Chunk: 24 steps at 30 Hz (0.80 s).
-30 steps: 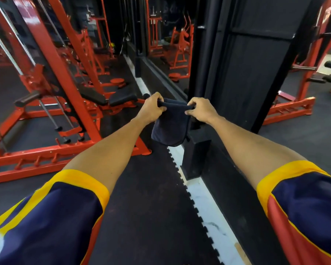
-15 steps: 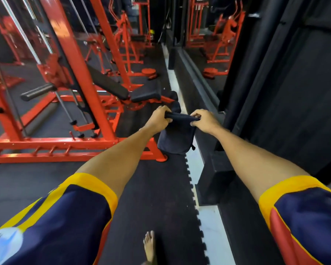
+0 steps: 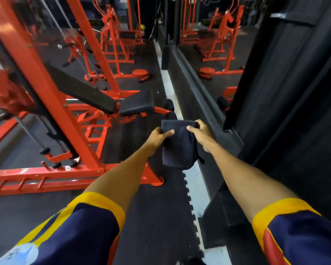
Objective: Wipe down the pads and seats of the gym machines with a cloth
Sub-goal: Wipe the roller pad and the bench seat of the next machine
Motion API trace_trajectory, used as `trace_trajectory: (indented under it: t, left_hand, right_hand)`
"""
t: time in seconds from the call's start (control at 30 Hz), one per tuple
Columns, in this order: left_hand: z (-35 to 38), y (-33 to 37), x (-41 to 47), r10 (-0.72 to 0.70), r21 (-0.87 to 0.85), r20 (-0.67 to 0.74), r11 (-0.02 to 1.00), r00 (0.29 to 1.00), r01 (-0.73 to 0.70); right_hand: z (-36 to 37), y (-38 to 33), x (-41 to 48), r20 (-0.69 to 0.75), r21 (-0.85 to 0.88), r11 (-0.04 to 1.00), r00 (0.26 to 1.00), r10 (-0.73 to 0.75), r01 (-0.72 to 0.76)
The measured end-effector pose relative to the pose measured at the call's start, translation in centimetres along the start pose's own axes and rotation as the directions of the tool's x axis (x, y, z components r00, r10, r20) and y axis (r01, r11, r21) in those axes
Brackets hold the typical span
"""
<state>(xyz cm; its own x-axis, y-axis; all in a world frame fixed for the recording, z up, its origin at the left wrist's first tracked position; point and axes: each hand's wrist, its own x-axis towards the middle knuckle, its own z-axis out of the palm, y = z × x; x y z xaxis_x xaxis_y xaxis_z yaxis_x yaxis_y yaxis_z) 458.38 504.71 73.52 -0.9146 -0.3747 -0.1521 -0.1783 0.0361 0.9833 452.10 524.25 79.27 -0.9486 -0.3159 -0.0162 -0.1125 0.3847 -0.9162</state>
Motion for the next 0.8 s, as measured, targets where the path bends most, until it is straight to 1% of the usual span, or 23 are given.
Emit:
trace_trajectory:
  t: [0.1,0.23,0.3,0.4,0.5,0.63,0.73,0.8]
  left_hand:
    - [0.8,-0.2,6.0,0.002,0.025,-0.009,1.0,1.0,-0.002]
    - [2.5,-0.1,13.4,0.024,0.036,-0.041,0.999,0.999,-0.023]
    - [3.4,0.1,17.8,0.018,0.05,-0.05,0.999,0.999,-0.015]
    - [4.3,0.6,24.1,0.009,0.081,-0.065,0.997,0.998,-0.004]
    - [5.4,1.0,29.0,-0.006,0.111,-0.071,0.994,0.997,0.014]
    - [6.2,0.6,35.3,-0.078,0.151,-0.103,0.984,0.992,0.094]
    - [6.8,-0.2,41.4,-0.145,0.124,-0.117,0.979,0.983,0.159]
    - [7.1,-0.6,44.7,-0.173,0.075,-0.106,0.981,0.979,0.182]
  right_hand:
    - [0.8,1.7,6.5,-0.037,0.054,0.998,0.999,0.039,-0.037]
    - [2.3,4.0,15.1,-0.046,0.111,0.99,0.994,0.095,-0.09]
    - [2.9,5.2,19.6,-0.038,0.113,0.987,0.992,0.121,-0.116]
    - [3.6,7.5,26.1,-0.025,0.059,0.984,0.985,0.169,-0.167]
    - [4.1,10.6,32.7,-0.039,-0.039,0.984,0.984,0.175,-0.176]
    - [4.2,9.8,37.6,-0.012,-0.165,0.966,0.98,0.199,-0.198]
    - [5.1,10.7,42.2,-0.035,-0.183,0.962,0.979,0.202,-0.205]
    - [5.9,12.0,44.9,0.029,-0.167,0.959,0.971,0.236,-0.228]
